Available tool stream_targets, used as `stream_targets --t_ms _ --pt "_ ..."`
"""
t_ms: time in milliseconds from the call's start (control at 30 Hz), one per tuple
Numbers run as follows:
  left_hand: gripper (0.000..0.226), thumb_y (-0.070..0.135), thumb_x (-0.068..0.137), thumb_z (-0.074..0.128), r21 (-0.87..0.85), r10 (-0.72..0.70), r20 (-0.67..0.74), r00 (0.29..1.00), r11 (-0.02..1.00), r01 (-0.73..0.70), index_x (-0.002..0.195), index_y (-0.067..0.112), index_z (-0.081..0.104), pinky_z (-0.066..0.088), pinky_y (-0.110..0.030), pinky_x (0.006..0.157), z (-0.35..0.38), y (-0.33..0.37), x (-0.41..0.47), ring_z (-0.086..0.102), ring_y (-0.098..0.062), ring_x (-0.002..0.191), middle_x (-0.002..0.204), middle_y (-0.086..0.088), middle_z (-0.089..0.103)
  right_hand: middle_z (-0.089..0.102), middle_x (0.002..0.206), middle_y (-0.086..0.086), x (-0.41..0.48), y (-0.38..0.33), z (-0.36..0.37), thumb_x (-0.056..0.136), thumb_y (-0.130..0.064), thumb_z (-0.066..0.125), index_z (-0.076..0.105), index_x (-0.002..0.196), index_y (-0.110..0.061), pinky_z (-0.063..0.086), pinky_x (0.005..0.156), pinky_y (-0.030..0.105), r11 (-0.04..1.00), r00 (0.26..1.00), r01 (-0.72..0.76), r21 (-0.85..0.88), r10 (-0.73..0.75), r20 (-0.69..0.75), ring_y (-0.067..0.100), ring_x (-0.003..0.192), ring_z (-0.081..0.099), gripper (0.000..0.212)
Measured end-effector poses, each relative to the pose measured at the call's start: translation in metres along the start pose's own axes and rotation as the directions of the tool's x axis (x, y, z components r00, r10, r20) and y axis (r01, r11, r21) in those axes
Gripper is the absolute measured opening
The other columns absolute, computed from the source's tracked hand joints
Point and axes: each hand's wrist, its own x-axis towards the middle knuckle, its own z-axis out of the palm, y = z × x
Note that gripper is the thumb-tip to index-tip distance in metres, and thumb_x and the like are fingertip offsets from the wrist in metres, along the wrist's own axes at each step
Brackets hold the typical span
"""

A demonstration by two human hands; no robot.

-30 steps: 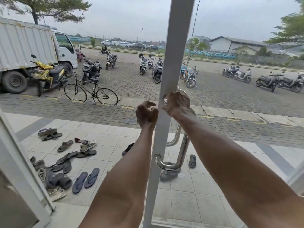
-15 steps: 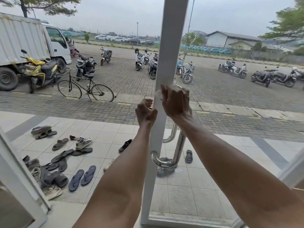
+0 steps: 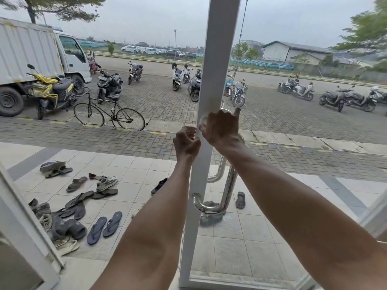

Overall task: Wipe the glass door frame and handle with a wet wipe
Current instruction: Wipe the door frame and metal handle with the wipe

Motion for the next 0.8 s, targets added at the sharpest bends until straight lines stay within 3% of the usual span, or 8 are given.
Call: stream_targets --t_ms 133,200,267,367,467,567,667,800 --pt "0.025 0.015 0.081 0.076 -0.014 0.024 0.011 1.0 1.0 -0.024 0.102 0.005 0.069 0.05 -0.009 0.071 0.002 -0.005 0.003 0.071 -0.014 0.089 0.097 -0.007 0.075 0.05 0.056 -0.005 0.008 -0.014 -0.001 0.095 -0.033 0.052 0.064 0.073 -0.021 0.02 0.11 0.053 0.988 0.986 -0.013 -0.154 0.038 0.162 0.02 0.076 0.065 0.028" --pt "0.028 0.016 0.079 0.079 -0.015 0.047 0.03 0.998 0.999 -0.046 0.103 0.005 0.068 0.051 -0.011 0.072 0.002 -0.007 0.004 0.07 -0.014 0.088 0.096 -0.006 0.074 0.055 0.066 -0.005 0.011 -0.016 -0.001 0.091 -0.028 0.057 0.067 0.087 -0.022 0.021 0.109 0.053 0.984 0.97 -0.016 -0.18 0.06 0.238 0.019 0.084 0.065 0.012" --pt "0.033 0.016 0.077 0.082 -0.008 0.062 0.047 0.997 0.998 -0.062 0.104 0.004 0.068 0.052 -0.013 0.073 0.001 -0.009 0.006 0.07 -0.014 0.088 0.097 -0.007 0.074 0.055 0.077 -0.003 0.015 -0.016 -0.001 0.085 -0.027 0.065 0.065 0.098 -0.024 0.023 0.109 0.053 0.986 0.943 -0.038 -0.161 0.089 0.32 0.021 0.095 0.062 0.014" --pt "0.035 0.014 0.076 0.083 -0.003 0.067 0.057 0.996 0.998 -0.067 0.105 0.004 0.067 0.051 -0.01 0.07 0.001 -0.012 0.008 0.071 -0.015 0.088 0.097 -0.007 0.074 0.047 0.068 -0.001 0.02 -0.018 -0.005 0.083 -0.037 0.069 0.065 0.098 -0.022 0.029 0.106 0.049 0.988 0.904 -0.149 -0.051 0.157 0.399 0.023 0.092 0.054 0.021" --pt "0.032 0.012 0.077 0.081 0.015 0.081 0.066 0.994 0.996 -0.083 0.105 0.004 0.068 0.052 -0.01 0.07 -0.001 -0.012 0.008 0.071 -0.016 0.088 0.097 -0.008 0.074 0.051 0.064 0.0 0.019 -0.024 0.0 0.087 -0.041 0.065 0.059 0.082 -0.021 0.03 0.106 0.05 0.981 0.911 -0.163 -0.106 0.191 0.365 0.02 0.088 0.058 0.022" --pt "0.029 0.01 0.078 0.081 0.026 0.076 0.078 0.994 0.997 -0.078 0.103 0.005 0.068 0.055 -0.017 0.074 -0.002 -0.014 0.008 0.071 -0.016 0.087 0.096 -0.01 0.075 0.059 0.063 -0.005 0.015 -0.027 0.007 0.095 -0.031 0.053 0.064 0.077 -0.02 0.022 0.11 0.056 0.96 0.959 -0.079 -0.27 0.147 0.244 0.017 0.066 0.057 0.024" --pt "0.029 0.008 0.079 0.08 0.041 0.075 0.08 0.994 0.996 -0.079 0.104 0.004 0.068 0.05 -0.008 0.07 -0.003 -0.016 0.008 0.07 -0.014 0.086 0.097 -0.009 0.074 0.065 0.066 -0.003 0.012 -0.025 0.003 0.094 -0.029 0.053 0.062 0.073 -0.012 0.017 0.113 0.055 0.888 0.971 0.013 -0.46 0.098 0.216 0.022 0.068 0.065 0.029" --pt "0.026 0.008 0.079 0.079 0.023 0.08 0.05 0.996 0.996 -0.081 0.101 0.003 0.068 0.053 -0.015 0.073 0.001 -0.017 0.006 0.071 -0.017 0.087 0.095 -0.011 0.074 0.066 0.07 -0.004 0.008 -0.025 -0.002 0.093 -0.029 0.054 0.063 0.075 -0.014 0.019 0.113 0.052 0.841 0.969 0.071 -0.536 0.069 0.236 0.021 0.071 0.066 0.025"
